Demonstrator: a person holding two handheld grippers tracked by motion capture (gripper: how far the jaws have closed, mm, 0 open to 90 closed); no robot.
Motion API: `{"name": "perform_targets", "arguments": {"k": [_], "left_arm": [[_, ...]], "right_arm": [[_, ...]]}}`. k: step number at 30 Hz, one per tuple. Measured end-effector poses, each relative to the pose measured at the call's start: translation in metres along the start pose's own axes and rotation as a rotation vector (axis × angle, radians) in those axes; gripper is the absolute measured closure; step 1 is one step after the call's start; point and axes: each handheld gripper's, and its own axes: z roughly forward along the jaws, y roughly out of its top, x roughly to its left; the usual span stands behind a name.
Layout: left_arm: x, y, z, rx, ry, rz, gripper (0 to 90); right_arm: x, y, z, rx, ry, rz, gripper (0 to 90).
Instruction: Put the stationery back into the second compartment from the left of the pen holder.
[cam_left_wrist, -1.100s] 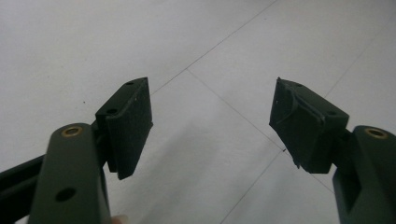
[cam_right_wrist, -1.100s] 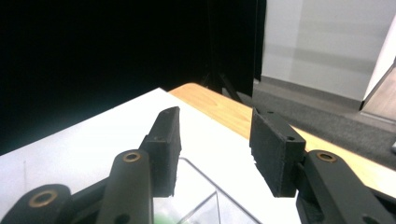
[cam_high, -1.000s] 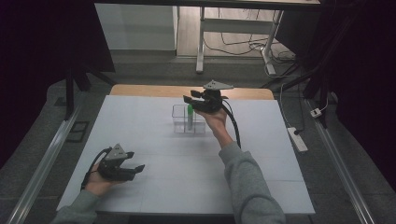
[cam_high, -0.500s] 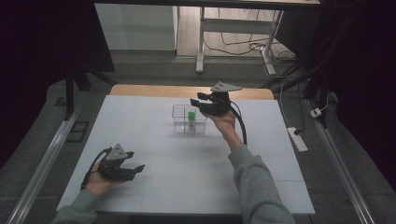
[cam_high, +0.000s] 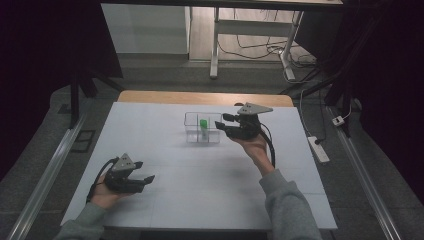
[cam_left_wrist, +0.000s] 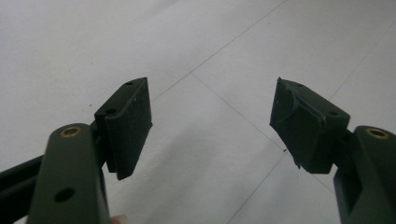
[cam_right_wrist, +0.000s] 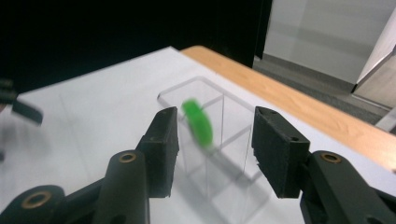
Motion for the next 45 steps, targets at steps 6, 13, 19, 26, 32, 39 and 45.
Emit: {"name": "perform_targets", "arguments": {"k": [6, 13, 19, 26, 32, 39, 45], "left_arm": [[0.002, 0.003, 0.002, -0.012, -0.010, -0.007, 29.1], [0.000, 0.007, 0.005, -0.007, -0.021, 0.011, 29.0], [-0.002, 0.007, 0.006, 0.001, -0.021, 0.012, 28.9], [-0.002, 0.007, 0.005, 0.004, -0.018, 0.007, 28.6], [-0.002, 0.006, 0.005, 0.002, -0.016, -0.003, 28.5], [-0.002, 0.006, 0.005, 0.003, -0.014, -0.005, 28.5], [-0.003, 0.006, 0.005, 0.004, -0.019, -0.001, 28.4]], "right_arm": [[0.011, -0.023, -0.029, 0.044, -0.004, -0.015, 48.4], [0.015, -0.053, -0.063, 0.079, -0.035, 0.002, 47.6], [0.014, -0.079, -0.090, 0.105, -0.071, 0.030, 46.9], [0.015, -0.103, -0.116, 0.151, -0.100, 0.016, 44.3], [0.011, -0.123, -0.134, 0.177, -0.128, 0.030, 42.7], [0.006, -0.134, -0.139, 0.181, -0.151, 0.055, 41.3], [0.008, -0.132, -0.137, 0.178, -0.152, 0.043, 40.8]]}}
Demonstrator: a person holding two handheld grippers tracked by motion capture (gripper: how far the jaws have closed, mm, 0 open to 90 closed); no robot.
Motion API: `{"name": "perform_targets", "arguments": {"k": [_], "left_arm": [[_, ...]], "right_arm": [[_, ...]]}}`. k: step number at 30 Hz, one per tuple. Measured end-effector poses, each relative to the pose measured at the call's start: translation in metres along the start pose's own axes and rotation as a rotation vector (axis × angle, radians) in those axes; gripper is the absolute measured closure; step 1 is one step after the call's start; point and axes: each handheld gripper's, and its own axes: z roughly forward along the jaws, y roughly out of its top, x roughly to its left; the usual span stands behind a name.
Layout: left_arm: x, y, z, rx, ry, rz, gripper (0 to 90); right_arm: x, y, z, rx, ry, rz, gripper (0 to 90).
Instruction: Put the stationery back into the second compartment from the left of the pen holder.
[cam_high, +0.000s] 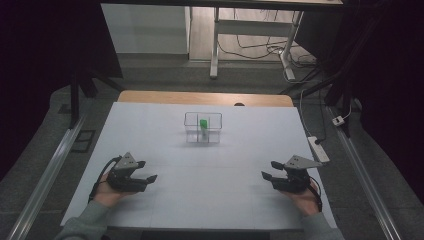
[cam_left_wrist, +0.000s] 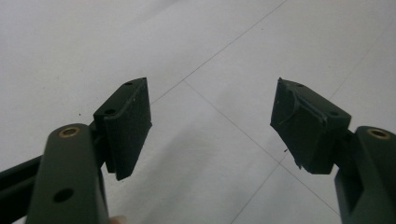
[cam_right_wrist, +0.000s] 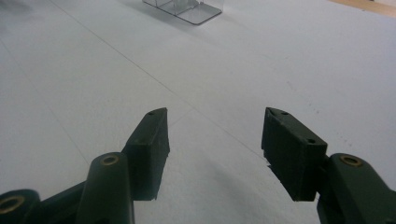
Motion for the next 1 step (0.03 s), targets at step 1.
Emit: {"name": "perform_targets", "arguments": {"k": [1], "left_arm": [[-0.0001, -0.0001, -0.0001, 0.000, -0.001, 0.001, 28.3]], "right_arm": [[0.0006, 0.0005, 0.0001, 0.001, -0.003, -0.002, 40.5]]}}
